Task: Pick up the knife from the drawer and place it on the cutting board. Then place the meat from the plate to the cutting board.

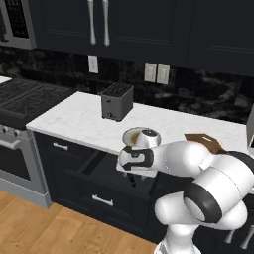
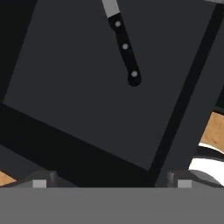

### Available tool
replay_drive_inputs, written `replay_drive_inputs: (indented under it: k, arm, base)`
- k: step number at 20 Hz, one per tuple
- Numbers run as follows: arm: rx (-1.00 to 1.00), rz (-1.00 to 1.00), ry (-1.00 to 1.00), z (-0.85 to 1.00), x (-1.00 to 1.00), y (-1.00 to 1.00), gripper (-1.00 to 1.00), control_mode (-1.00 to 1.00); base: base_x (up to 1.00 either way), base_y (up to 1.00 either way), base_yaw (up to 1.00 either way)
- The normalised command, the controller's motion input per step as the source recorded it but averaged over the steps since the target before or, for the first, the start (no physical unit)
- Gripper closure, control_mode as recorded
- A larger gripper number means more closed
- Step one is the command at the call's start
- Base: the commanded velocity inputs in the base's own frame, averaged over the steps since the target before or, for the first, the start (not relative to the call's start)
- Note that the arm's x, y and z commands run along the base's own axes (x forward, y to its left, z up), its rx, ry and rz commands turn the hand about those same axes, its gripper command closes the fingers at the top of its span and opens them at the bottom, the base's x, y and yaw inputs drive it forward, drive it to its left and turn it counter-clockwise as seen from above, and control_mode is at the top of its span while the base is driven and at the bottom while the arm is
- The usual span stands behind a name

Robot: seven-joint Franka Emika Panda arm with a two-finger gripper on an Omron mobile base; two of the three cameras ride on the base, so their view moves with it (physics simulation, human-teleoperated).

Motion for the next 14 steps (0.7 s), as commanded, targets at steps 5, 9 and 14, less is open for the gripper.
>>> replay_drive_inputs:
  k: [5,9,14]
  arm:
    - [0.05,0.00,0.13,-0.40,0.02,0.06,-1.00,-1.00]
    - [0.00,0.00,0.09,-0.54,0.07,0.24,-1.00,-1.00]
    - [0.00,-0.04,0.02,-0.33,0.07,0.22,-1.00,-1.00]
  base:
    - [0.00,0.00,0.00]
    - [0.00,0.00,0.00]
    - [0.00,0.00,0.00]
